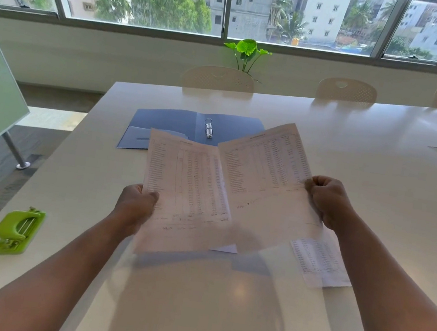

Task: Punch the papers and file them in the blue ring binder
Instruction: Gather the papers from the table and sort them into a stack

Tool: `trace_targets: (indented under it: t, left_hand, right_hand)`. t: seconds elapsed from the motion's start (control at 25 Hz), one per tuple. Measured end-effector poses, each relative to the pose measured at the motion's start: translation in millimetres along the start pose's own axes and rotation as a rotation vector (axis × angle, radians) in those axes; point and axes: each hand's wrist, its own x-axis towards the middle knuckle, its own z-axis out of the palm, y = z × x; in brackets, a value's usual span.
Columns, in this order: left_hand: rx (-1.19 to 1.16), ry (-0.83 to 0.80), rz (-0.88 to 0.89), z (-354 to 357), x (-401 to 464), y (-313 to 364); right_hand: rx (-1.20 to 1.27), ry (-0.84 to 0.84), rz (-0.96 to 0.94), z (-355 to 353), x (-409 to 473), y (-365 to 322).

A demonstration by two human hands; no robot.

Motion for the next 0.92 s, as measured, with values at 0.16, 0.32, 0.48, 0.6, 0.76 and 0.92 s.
trace_targets:
  t: [0.16, 0.32, 0.48, 0.6, 0.76, 0.92]
  left_hand:
    - [-0.006, -0.009, 0.046, -5, 3, 10]
    - [0.008, -0.040, 0.108, -1, -4, 14]
    - [-0.076, -0.143, 0.119, 9, -11, 24]
    - [-0.111, -0.211, 0.114, 14, -17, 30]
    - [-0.147, -0.267, 0.124, 16, -24, 32]
    - [-0.213, -0.336, 0.187, 17, -31, 36]
  right_hand:
    - [0.080, -0.064, 0.032, 9, -6, -7]
    - [0.151, -0.140, 0.103, 20, -13, -10]
    - [0.197, -0.171, 0.143, 43, -28, -11]
    - [0.181, -0.199, 0.142, 60, -38, -8]
    - [0.194, -0.245, 0.118, 74, -50, -14]
    - [0.226, -0.273, 0.085, 81, -56, -19]
